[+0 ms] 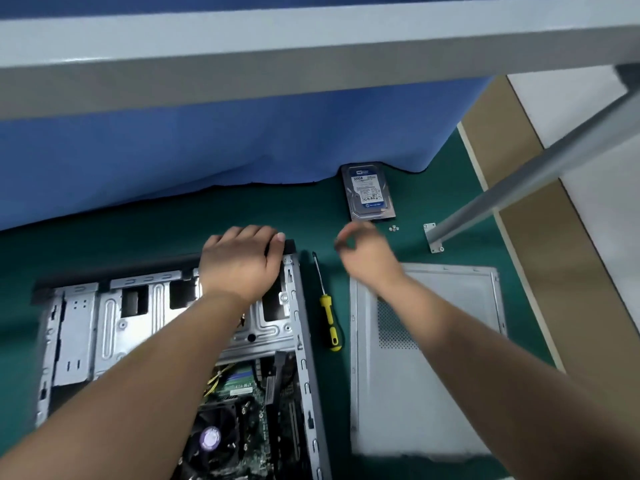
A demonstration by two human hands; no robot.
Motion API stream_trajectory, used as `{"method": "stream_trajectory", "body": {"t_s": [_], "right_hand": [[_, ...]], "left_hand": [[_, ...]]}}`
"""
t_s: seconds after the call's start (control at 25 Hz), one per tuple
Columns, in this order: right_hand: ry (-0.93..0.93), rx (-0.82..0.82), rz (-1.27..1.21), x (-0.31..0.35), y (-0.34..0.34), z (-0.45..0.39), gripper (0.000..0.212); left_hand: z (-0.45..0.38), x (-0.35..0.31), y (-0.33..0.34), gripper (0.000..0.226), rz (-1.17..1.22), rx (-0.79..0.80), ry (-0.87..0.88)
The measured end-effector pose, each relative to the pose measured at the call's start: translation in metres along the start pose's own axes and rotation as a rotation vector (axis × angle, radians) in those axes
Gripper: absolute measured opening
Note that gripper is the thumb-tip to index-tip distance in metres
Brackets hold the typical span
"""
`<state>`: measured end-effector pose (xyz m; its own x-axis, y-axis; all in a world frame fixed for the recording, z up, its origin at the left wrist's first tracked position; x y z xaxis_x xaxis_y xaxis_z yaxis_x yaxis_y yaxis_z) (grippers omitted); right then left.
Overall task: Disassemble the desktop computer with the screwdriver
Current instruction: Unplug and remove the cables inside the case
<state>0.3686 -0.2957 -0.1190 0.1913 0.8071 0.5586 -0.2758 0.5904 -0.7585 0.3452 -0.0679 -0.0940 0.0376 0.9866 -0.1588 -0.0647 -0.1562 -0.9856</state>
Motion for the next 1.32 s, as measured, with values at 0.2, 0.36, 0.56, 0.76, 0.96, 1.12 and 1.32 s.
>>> {"method": "stream_trajectory", "body": {"t_s": [0.2,0.36,0.56,0.76,0.96,1.12,1.32], "right_hand": [[-0.215,0.031,-0.044,0.040,0.026,0.123,0.032],[-0.269,-0.010,-0.104,0.042,0.035,0.184,0.041],[-0.342,0.137,0.059,0.046,0.066,0.222,0.053],[-0.289,0.042,-0.017,0.052,0.081,0.240,0.031],[-0.219,-0.154,-0.174,0.069,0.068,0.242,0.031],[-0.208,-0.065,-0.039,0.088,0.067,0.232,0.038],[-0.107,-0.040,0.014,0.082,0.061,0.216,0.016]], "left_hand": [[0.019,0.015,-0.008,0.053,0.205,0.182,0.164],[0.073,0.032,-0.016,0.050,0.372,0.100,0.183],[0.135,0.065,-0.014,0.040,0.401,0.089,0.160],[0.189,0.090,-0.012,0.043,0.354,0.099,0.190],[0.225,0.073,-0.013,0.050,0.336,0.064,0.283],[0.221,0.037,-0.009,0.037,0.352,0.107,0.321],[0.232,0.024,0.009,0.027,0.281,0.296,0.444]]}}
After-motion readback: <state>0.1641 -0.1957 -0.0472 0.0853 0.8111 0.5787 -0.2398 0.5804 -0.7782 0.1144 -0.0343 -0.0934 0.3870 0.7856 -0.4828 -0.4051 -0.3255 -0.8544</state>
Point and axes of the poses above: each hand's wrist, its own z-axis away from the middle knuckle, its own y-axis out of the palm, x = y × z, the point moved 5 cm from there along -z, towards the middle knuckle, and after that the axes turned 2 degrees about z, right-handed, at the moved point
